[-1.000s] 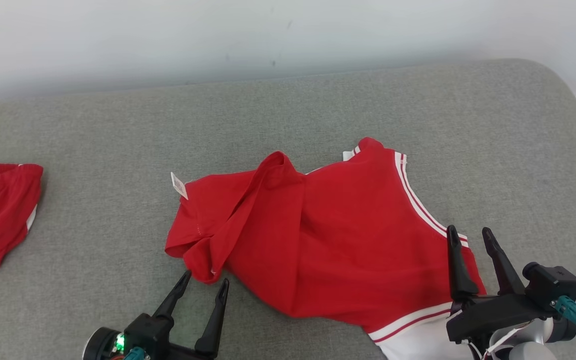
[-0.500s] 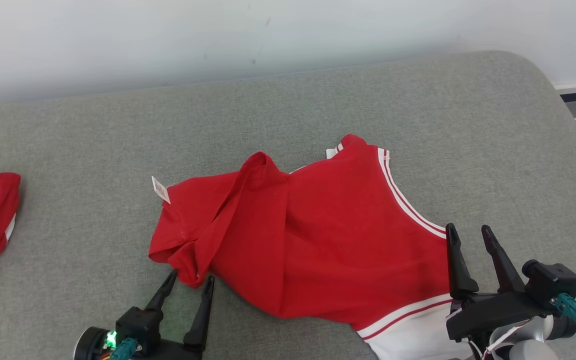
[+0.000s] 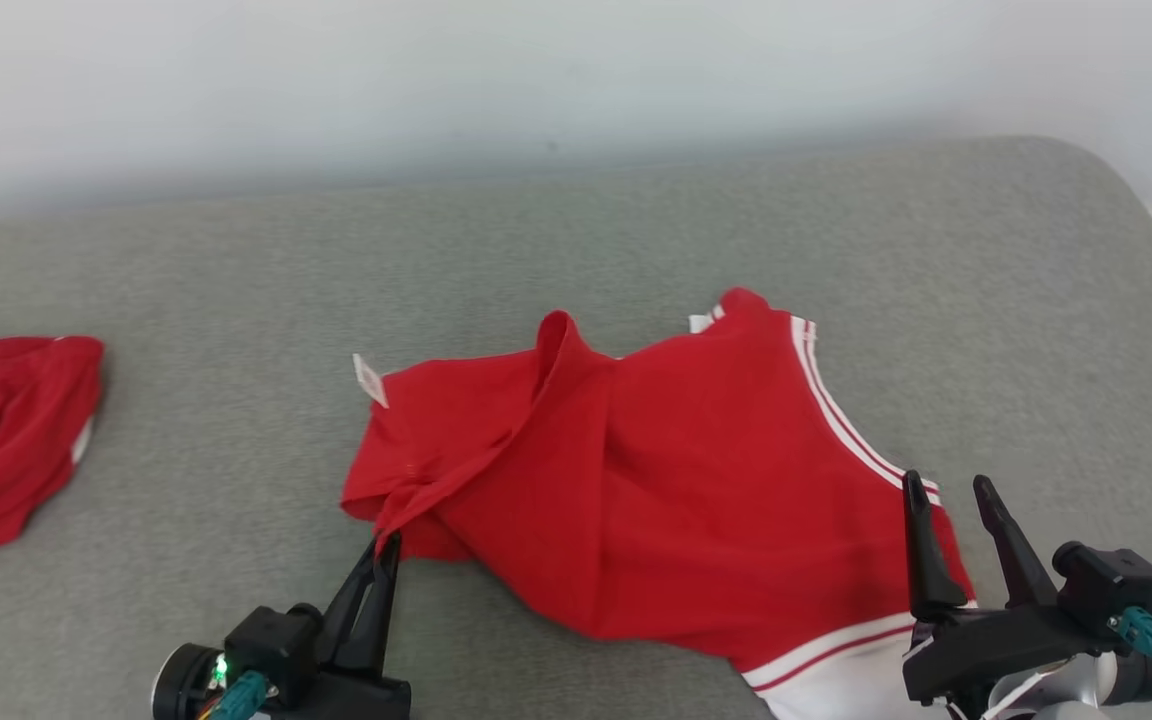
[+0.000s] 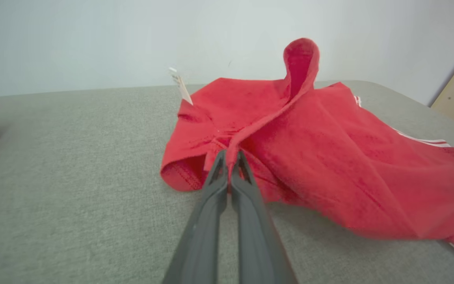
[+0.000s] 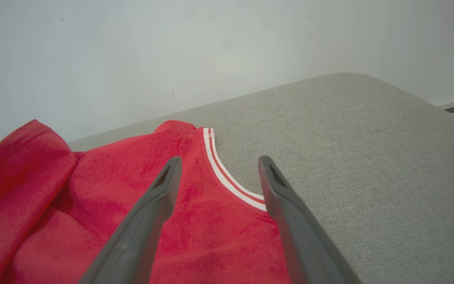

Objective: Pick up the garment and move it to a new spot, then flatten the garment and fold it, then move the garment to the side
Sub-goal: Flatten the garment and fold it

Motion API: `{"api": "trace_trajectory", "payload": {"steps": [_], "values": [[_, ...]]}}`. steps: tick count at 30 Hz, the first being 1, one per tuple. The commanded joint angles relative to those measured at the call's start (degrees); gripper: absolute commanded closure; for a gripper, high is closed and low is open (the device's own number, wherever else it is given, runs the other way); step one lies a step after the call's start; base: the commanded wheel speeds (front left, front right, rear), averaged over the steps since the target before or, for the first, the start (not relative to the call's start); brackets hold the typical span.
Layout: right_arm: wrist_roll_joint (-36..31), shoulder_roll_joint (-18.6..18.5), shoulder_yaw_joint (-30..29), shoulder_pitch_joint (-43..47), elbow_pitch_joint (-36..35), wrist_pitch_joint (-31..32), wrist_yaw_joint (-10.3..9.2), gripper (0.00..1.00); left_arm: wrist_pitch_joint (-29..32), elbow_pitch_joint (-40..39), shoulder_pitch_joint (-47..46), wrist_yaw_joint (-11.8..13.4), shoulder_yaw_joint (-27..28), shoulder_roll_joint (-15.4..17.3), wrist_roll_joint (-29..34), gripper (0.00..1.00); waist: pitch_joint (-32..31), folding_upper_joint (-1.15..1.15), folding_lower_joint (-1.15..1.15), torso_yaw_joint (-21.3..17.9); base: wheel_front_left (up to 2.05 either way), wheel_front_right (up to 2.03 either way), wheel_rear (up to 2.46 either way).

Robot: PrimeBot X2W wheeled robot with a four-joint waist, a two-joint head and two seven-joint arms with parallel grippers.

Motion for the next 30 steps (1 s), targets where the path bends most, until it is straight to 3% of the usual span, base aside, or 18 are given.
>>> {"api": "trace_trajectory", "payload": {"steps": [1, 10, 16, 22, 30], "values": [[0.12, -0.05, 0.07, 0.41, -0.07, -0.02, 0.00, 0.00, -0.17, -0.43, 1.05, 0.19, 0.29, 0.50, -0.72, 1.00, -1.35, 0.00, 0.00, 2.18, 0.00, 0.00, 0.00], [0.60, 0.45, -0.39, 1.62, 0.66, -0.13, 0.00, 0.00, 5.53, -12.87, 7.05, 2.68, 0.23, 3.99, -0.56, 1.00, -3.77, 0.00, 0.00, 8.66, 0.00, 0.00, 0.00], [0.65, 0.63, -0.52, 1.68, 0.82, -0.06, 0.00, 0.00, 8.38, -18.48, 12.39, 4.67, 0.61, 5.24, -1.90, 1.00, -3.51, 0.00, 0.00, 10.60, 0.00, 0.00, 0.00], [0.94, 0.05, -0.28, 1.06, 1.14, 0.12, 0.00, 0.00, 7.04, -15.63, 17.19, 5.08, 1.20, 4.02, -5.15, 1.00, -3.09, 0.00, 0.00, 10.70, 0.00, 0.00, 0.00], [1.02, -0.50, -0.46, 0.89, 1.34, 0.49, 0.00, 0.00, 4.33, -7.14, 19.39, 3.29, 1.66, 2.21, -8.78, 1.00, -3.13, 0.00, 0.00, 10.11, 0.00, 0.00, 0.00]]}}
